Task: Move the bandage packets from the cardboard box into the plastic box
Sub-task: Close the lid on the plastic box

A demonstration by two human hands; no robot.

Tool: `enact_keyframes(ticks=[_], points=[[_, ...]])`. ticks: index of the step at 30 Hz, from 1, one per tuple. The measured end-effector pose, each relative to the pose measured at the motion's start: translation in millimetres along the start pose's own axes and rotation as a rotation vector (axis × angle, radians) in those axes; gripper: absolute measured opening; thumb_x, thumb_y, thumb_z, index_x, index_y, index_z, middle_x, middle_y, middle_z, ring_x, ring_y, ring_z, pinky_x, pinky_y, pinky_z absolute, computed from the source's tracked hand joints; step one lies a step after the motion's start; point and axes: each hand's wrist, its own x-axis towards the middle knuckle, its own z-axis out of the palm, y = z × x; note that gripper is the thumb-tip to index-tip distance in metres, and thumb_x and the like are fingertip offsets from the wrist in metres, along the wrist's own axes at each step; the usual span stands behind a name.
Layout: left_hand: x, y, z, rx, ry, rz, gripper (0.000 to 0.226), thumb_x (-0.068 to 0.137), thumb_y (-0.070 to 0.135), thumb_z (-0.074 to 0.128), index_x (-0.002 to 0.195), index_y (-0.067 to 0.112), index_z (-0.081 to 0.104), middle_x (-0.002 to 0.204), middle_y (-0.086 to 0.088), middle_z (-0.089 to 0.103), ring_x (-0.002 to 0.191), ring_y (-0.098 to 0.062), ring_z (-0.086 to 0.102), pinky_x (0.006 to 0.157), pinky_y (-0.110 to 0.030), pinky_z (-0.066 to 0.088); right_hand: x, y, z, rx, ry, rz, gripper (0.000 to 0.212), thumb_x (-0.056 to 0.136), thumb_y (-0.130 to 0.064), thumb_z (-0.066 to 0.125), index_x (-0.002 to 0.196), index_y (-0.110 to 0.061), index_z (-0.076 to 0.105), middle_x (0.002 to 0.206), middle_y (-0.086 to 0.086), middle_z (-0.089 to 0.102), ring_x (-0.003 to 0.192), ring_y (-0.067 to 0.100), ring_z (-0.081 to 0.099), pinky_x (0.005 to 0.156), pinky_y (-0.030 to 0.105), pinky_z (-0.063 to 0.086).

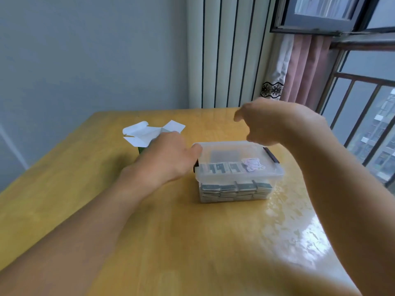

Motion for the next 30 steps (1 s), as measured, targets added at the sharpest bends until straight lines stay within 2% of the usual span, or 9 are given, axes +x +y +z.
enact_keyframes(ticks=[3,7,10,12,15,17,23,26,30], points=[[0.0,-21.2,-31.0,0.004,0.179,-0.012,0.034,0.092,0.039,0.053,0.070,0.015,0.064,0.071,-0.006,0.066,0.070,-0.027,0.059,0.055,-0.034,0.041,4.0,-55.5,1.7,0.396,0.286,-0.300,0.042,0.092,-0.016,0.066,0.133,-0.026,0.058,0.123,-0.003,0.066,0.103,0.019,0.064,0.092,0.038,0.053],[-4.9,-47.8,-49.9,-0.032,0.218,-0.084,0.019,0.089,0.028,0.057,0.076,0.022,0.070,0.105,-0.011,0.072,0.063,-0.021,0.051,0.053,-0.026,0.033,39.3,-104.3,33.2,0.274,0.112,-0.359,0.042,0.091,-0.024,0.070,0.131,-0.027,0.060,0.126,0.001,0.061,0.106,0.026,0.063,0.076,0.034,0.050],[-9.6,-60.1,-53.6,-0.040,0.259,-0.108,0.014,0.087,0.024,0.059,0.075,0.023,0.067,0.104,-0.011,0.073,0.063,-0.022,0.053,0.054,-0.026,0.032,58.4,-118.9,31.7,0.295,0.171,-0.369,0.004,0.089,-0.015,0.069,0.092,-0.017,0.068,0.096,0.006,0.064,0.084,0.033,0.063,0.059,0.032,0.045],[-11.8,-64.3,-55.4,-0.097,0.397,-0.095,0.004,0.085,0.027,0.064,0.087,0.024,0.065,0.090,-0.002,0.070,0.081,-0.025,0.062,0.065,-0.029,0.040,57.9,-112.9,19.7,0.379,0.267,-0.394,0.017,0.088,-0.013,0.069,0.074,-0.019,0.063,0.082,0.003,0.061,0.074,0.031,0.060,0.054,0.030,0.040],[-22.7,-54.2,-59.4,-0.234,0.519,0.004,0.071,0.078,0.042,0.081,0.138,0.025,0.047,0.131,0.001,0.051,0.122,-0.021,0.052,0.096,-0.036,0.046,26.2,-75.3,-14.1,0.609,0.454,-0.384,0.006,0.089,-0.018,0.071,0.087,-0.014,0.074,0.078,-0.001,0.069,0.067,0.015,0.060,0.058,0.031,0.050],[-27.2,-21.1,-58.8,-0.398,0.420,0.129,0.096,0.072,0.045,0.086,0.150,0.031,0.031,0.145,0.009,0.044,0.132,-0.012,0.047,0.102,-0.039,0.048,-11.8,-32.3,-34.4,0.771,0.551,-0.347,0.004,0.089,-0.017,0.073,0.087,-0.015,0.075,0.067,-0.012,0.064,0.056,0.005,0.056,0.051,0.019,0.045],[-32.9,144.2,1.7,-0.663,-0.015,0.490,0.061,0.079,0.041,0.081,0.132,0.041,0.051,0.116,0.021,0.069,0.111,-0.001,0.064,0.088,-0.031,0.058,-157.3,113.9,-18.2,0.851,0.645,-0.054,0.014,0.096,-0.016,0.063,0.098,-0.017,0.077,0.078,-0.013,0.072,0.058,0.008,0.061,0.054,0.025,0.053],[-64.0,233.0,67.2,-0.630,-0.261,0.645,0.063,0.086,0.046,0.073,0.142,0.045,0.042,0.129,0.025,0.060,0.115,0.009,0.055,0.096,-0.024,0.050,-254.8,184.0,26.2,1.029,0.690,0.218,0.019,0.091,-0.014,0.070,0.087,-0.030,0.078,0.075,-0.011,0.074,0.053,0.012,0.052,0.050,0.026,0.046],[-126.1,313.0,154.3,-0.381,-0.380,0.879,0.075,0.092,0.048,0.065,0.155,0.026,0.033,0.159,0.005,0.037,0.141,-0.012,0.039,0.117,-0.031,0.032,-374.5,237.4,129.1,1.104,0.612,0.729,0.005,0.088,-0.011,0.073,0.086,-0.014,0.077,0.054,-0.016,0.063,0.044,-0.002,0.046,0.046,0.009,0.034]])
